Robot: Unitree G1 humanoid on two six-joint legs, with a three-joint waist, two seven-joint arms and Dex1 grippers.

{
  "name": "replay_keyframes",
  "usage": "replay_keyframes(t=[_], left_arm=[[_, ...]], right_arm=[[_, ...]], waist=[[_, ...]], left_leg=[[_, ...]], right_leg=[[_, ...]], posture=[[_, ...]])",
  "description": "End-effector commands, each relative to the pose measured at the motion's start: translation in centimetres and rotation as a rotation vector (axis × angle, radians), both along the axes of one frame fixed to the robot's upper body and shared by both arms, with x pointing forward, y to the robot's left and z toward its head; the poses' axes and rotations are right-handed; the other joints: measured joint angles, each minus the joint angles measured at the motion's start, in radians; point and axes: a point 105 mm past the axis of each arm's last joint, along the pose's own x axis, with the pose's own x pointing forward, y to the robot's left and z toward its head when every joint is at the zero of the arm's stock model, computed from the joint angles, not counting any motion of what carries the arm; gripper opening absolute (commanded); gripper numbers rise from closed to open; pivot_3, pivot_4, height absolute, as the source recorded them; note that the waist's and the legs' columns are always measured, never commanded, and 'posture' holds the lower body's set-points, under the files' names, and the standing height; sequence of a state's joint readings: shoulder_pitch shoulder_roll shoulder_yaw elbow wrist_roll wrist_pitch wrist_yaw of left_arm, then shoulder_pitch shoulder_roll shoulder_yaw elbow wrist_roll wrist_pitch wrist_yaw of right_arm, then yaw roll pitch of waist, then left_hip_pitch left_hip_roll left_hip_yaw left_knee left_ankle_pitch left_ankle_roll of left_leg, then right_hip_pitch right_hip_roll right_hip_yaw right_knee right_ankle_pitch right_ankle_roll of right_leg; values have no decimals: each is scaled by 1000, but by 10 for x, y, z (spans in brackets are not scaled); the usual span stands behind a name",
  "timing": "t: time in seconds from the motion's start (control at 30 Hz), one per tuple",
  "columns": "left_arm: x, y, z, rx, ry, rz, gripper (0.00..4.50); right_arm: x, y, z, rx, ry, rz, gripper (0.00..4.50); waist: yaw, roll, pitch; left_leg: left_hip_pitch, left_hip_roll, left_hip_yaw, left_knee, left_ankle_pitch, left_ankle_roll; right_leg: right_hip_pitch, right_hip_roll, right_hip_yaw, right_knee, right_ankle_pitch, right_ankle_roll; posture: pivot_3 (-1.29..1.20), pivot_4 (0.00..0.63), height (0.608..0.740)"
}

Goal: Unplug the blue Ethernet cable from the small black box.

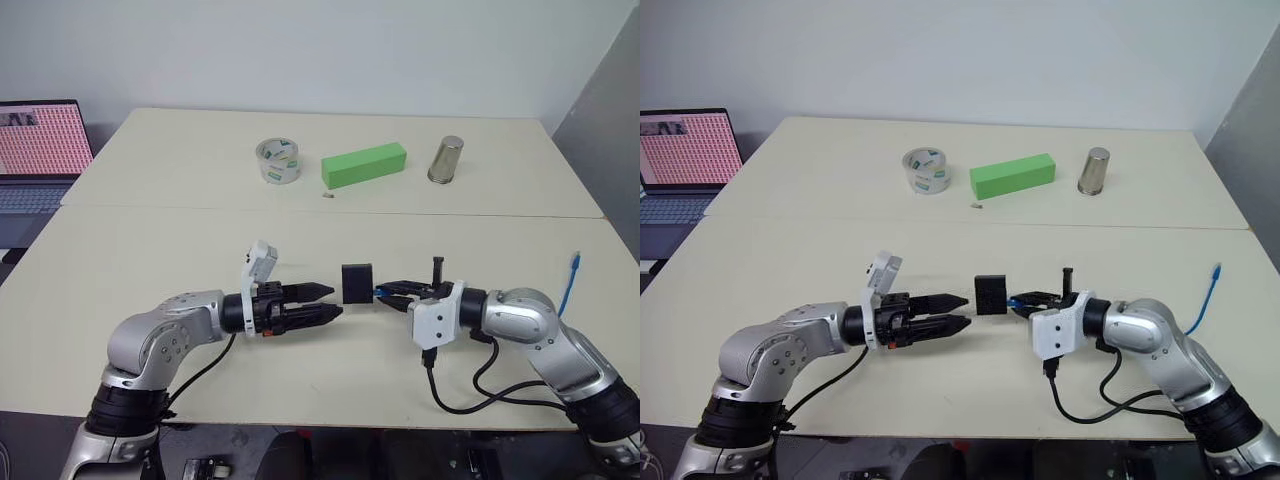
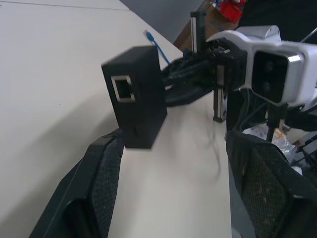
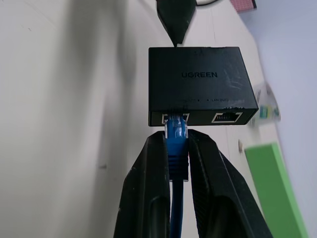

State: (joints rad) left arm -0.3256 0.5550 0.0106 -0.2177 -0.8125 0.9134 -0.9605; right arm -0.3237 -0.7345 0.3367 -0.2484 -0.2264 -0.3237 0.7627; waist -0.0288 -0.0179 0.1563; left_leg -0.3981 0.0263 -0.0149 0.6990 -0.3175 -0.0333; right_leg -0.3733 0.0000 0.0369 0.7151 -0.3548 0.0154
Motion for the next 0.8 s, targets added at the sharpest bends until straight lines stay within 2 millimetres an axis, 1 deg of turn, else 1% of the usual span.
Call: replay_keyframes(t=[0.03,0.27,0.33,0.47,0.53,0.57,0.8], left_arm=[[4,-2,8,-37,-16,15,3439],[4,-4,5,-44,-10,12,3439],[4,-1,5,-42,-11,18,3439],[2,15,1,-5,-4,47,3439],[0,17,-1,6,2,44,3439],[-1,17,-1,7,6,38,3439],[-3,-3,-1,-38,12,-12,3439]], right_arm=[[-5,6,11,15,-70,67,251],[-7,9,16,37,-91,96,251],[-7,8,15,37,-87,94,251],[-5,0,12,18,-80,69,251],[-4,-3,12,14,-80,65,251],[-4,-4,12,15,-80,65,251],[-4,4,13,36,-83,103,251]], waist=[[0,0,0],[0,0,0],[0,0,0],[0,0,0],[0,0,0],[0,0,0],[2,0,0]], left_leg=[[0,0,0,0,0,0],[0,0,0,0,0,0],[0,0,0,0,0,0],[0,0,0,0,0,0],[0,0,0,0,0,0],[0,0,0,0,0,0],[0,0,0,0,0,0]], right_leg=[[0,0,0,0,0,0],[0,0,0,0,0,0],[0,0,0,0,0,0],[0,0,0,0,0,0],[0,0,0,0,0,0],[0,0,0,0,0,0],[0,0,0,0,0,0]], posture=[[0,150,740],[0,150,740],[0,150,740],[0,150,740],[0,150,740],[0,150,740],[0,150,740]])
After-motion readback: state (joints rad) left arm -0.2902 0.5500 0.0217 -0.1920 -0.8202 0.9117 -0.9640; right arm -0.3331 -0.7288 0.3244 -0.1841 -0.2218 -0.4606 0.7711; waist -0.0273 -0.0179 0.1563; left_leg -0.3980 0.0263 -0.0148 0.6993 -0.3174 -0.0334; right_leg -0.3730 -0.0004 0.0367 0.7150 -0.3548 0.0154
